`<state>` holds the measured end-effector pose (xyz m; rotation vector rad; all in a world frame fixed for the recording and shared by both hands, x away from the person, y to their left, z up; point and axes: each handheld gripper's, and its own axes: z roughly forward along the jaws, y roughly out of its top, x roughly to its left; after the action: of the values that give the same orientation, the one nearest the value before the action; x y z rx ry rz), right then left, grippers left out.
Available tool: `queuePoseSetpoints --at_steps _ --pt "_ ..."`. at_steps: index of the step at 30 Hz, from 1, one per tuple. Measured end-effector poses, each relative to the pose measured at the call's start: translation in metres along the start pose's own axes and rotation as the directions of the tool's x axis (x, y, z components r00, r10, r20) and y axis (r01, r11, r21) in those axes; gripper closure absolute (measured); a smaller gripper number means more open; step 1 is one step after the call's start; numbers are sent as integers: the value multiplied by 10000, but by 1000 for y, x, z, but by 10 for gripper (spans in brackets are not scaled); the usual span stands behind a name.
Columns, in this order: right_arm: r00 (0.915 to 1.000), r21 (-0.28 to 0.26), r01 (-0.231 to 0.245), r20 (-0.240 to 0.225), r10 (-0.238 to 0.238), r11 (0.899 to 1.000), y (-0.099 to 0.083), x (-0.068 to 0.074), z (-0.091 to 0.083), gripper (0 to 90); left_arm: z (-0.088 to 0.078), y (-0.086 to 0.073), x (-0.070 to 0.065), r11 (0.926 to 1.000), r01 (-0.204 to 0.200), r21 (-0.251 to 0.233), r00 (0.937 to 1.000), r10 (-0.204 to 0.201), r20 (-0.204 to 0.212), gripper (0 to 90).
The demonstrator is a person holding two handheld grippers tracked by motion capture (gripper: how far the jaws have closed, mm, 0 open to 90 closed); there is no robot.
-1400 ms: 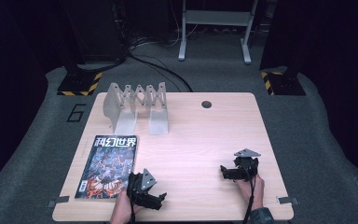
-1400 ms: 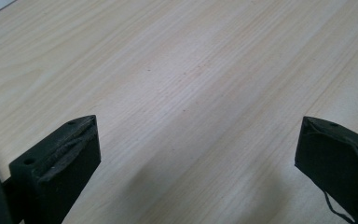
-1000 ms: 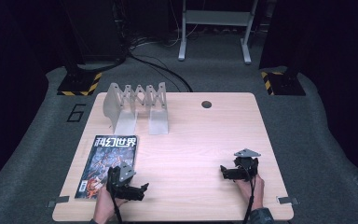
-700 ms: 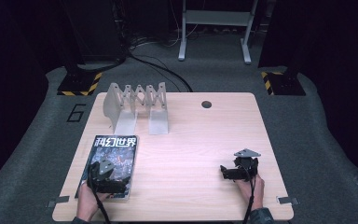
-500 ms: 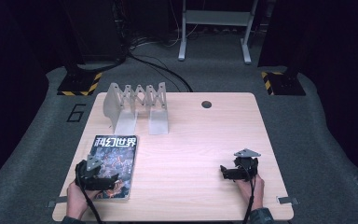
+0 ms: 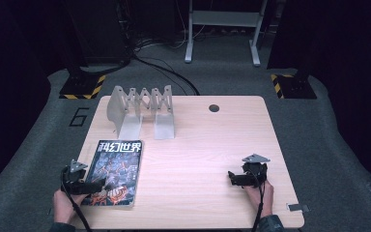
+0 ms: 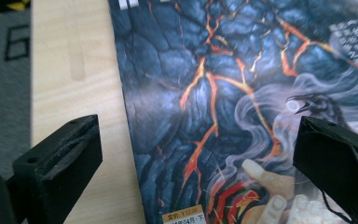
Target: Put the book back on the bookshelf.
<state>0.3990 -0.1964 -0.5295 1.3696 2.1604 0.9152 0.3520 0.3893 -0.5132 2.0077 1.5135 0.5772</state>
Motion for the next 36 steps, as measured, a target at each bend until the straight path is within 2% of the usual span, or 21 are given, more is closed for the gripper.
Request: queuePoseSetpoints --at_steps 1,3,4,5,8,14,20,27,36 --pt "10000 -77 -2 -6 2 10000 0 0 0 20 2 -1 1 9999 -25 111 10000 25 12 7" --pt "10000 -77 7 -18 -7 10000 0 0 0 24 4 -4 4 9997 242 61 9992 -243 325 1" --pt "9999 -114 -162 -14 162 9998 0 1 0 28 5 -4 6 9995 324 52 9983 -326 492 0" --pt "10000 -125 -76 -37 76 9999 0 1 0 30 6 -5 7 9992 389 -9 9974 -388 610 1" --pt "9999 -150 -110 -37 109 9998 0 1 0 34 8 -4 8 9993 362 -12 9953 -359 895 0" --pt "9999 -188 -118 -73 116 9998 0 1 0 56 9 -1 1 9999 105 125 9951 -117 981 6" --pt "9999 -187 -123 -74 121 9997 0 2 0 57 9 -1 -5 9998 153 161 9952 -167 962 5" --pt "9999 -192 -124 -70 122 9997 0 2 0 57 10 -1 -20 10000 -48 66 9943 40 1061 5" --pt "10000 -207 -21 -24 20 9998 0 1 0 65 13 5 -38 9999 58 160 9950 -74 995 5"
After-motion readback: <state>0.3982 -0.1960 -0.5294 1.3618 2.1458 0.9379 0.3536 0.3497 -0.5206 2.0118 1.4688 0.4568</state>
